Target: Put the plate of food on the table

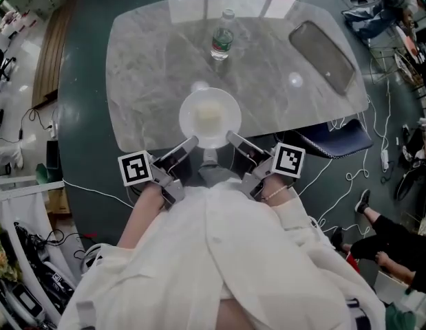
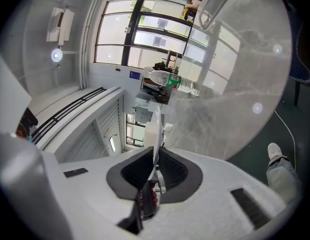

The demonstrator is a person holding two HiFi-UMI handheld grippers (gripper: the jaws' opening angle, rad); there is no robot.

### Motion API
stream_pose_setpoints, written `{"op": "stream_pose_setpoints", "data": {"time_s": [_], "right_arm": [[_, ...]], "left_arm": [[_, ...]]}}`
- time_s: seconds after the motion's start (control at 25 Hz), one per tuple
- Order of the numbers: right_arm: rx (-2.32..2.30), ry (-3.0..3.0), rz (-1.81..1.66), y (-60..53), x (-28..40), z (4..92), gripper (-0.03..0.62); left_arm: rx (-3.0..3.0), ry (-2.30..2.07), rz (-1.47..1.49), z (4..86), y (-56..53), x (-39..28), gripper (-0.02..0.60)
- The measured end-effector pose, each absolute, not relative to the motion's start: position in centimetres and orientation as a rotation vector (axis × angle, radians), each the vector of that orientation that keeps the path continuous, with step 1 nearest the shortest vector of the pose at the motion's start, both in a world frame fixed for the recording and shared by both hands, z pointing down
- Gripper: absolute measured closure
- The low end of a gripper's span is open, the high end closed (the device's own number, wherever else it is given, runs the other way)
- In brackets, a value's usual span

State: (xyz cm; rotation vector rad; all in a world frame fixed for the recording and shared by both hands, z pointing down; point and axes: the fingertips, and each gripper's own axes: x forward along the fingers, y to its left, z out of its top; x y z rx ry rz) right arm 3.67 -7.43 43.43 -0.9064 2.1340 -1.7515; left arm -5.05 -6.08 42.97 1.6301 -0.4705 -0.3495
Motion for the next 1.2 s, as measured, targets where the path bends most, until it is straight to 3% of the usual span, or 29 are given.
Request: {"op": "stream_pose_setpoints", "data": {"time_s": [0.56,1.2], "right_arm": [[-0.850,2.174,-1.782,-18.1,7.5,43.8,0.579],[-0.804,2.161,-1.773,-24.0,6.5,43.6,0.579]], "left_arm": [[1.623,-0.531,-0.389,43.2,-15.8,-1.3,0.555],[1.644,-0.534,-0.405,42.6,-21.1,-2.0,0.555]]}}
